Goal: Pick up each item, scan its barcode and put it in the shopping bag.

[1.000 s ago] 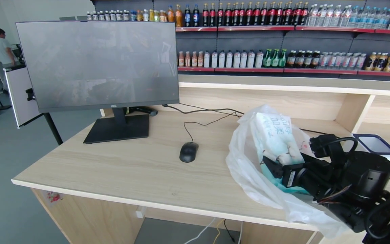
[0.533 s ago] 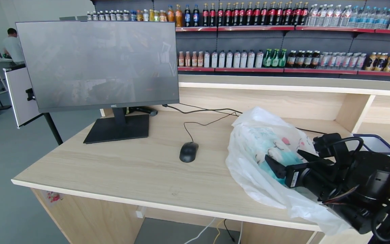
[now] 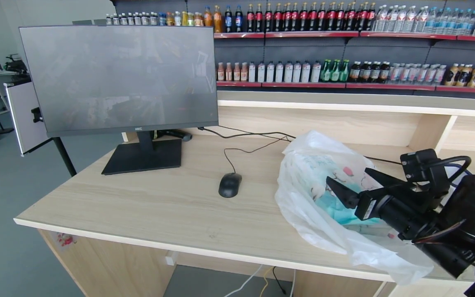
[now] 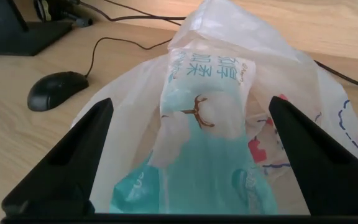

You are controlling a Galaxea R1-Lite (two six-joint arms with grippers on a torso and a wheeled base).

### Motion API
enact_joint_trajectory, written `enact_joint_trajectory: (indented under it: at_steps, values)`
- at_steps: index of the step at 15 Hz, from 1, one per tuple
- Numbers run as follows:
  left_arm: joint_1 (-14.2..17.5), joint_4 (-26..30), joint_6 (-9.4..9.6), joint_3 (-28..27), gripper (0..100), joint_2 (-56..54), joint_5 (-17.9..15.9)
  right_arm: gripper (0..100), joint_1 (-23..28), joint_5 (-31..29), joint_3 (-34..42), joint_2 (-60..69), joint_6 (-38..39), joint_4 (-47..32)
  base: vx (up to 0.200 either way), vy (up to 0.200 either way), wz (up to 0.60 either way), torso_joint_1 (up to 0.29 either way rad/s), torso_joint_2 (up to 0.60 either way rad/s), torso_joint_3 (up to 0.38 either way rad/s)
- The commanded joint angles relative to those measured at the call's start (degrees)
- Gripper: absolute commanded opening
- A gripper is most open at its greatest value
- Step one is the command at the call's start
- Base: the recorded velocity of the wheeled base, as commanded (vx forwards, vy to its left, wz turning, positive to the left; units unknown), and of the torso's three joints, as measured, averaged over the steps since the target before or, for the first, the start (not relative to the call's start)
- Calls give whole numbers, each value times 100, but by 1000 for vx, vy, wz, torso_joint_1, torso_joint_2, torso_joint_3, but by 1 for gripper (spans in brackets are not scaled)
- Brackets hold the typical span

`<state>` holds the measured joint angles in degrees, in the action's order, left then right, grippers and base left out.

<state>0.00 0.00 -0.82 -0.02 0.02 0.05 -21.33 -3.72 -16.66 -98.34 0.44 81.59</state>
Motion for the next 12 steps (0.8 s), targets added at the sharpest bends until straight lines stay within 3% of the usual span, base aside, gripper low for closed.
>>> enact_joint_trajectory:
  at_steps: [1,5,8,12]
  values:
    - [0,0,3,-6,0,-2,-5,100,349,293,-12,228,-88,15,-200,0,0,7,2,2]
    - [0,0,3,2,0,-2,-5,100,1026,1312,-21,184,-844,94,-200,0,0,-1,5,1]
    - [0,-9,3,2,0,-2,4,100,1035,1312,-12,140,-835,85,0,0,0,0,0,0]
    - [0,9,20,-6,0,-2,-5,100,1044,1312,14,140,-835,76,0,-200,0,10,4,2]
